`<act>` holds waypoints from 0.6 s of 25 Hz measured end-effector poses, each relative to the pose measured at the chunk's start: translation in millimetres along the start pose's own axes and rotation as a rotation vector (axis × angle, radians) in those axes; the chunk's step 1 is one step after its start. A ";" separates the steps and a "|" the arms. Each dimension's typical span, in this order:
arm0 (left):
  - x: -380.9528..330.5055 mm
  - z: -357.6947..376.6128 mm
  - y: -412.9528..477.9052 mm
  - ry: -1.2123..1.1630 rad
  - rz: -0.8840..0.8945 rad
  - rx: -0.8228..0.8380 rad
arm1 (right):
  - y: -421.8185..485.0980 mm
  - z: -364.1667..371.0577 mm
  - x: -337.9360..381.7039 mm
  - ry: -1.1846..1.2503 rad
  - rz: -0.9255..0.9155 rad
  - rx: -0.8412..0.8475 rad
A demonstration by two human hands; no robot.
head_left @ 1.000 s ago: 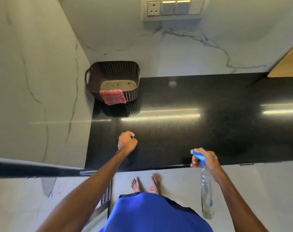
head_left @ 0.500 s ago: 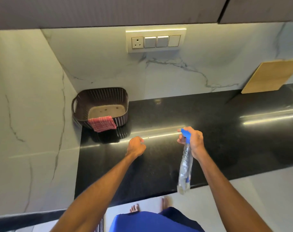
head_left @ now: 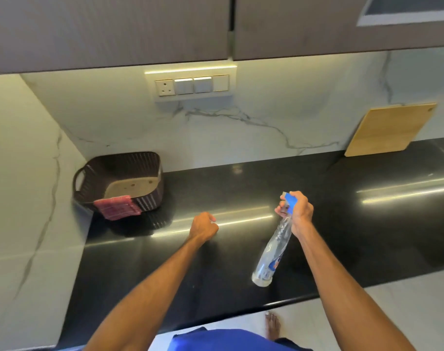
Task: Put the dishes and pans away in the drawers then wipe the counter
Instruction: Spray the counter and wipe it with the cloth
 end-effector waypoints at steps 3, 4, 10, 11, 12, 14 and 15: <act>-64.8 38.8 -5.1 0.040 0.031 0.056 | 24.0 -53.4 47.5 0.036 -0.024 -0.070; -83.9 47.9 -5.0 0.047 0.044 0.067 | 34.5 -68.2 58.5 0.039 -0.023 -0.092; -195.7 107.8 -12.5 0.118 0.113 0.136 | 95.1 -172.5 130.5 0.129 -0.049 -0.196; -207.3 114.1 -13.0 0.123 0.116 0.142 | 103.9 -186.4 142.3 0.132 -0.064 -0.209; -215.3 119.2 -12.5 0.133 0.116 0.145 | 108.7 -198.1 153.8 0.122 -0.077 -0.224; -227.9 129.9 -12.1 0.154 0.105 0.155 | 117.0 -224.2 172.0 0.105 -0.103 -0.258; -232.1 134.4 -12.2 0.158 0.103 0.159 | 120.8 -235.8 177.4 0.106 -0.111 -0.268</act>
Point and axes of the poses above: each hand's wrist, its own y-axis towards the middle knuckle, its own z-axis out of the palm, x = y × z, the point moved 5 cm from there along y, towards the middle knuckle, and after that the axes turned 6 degrees about y, right-handed, at the moved point
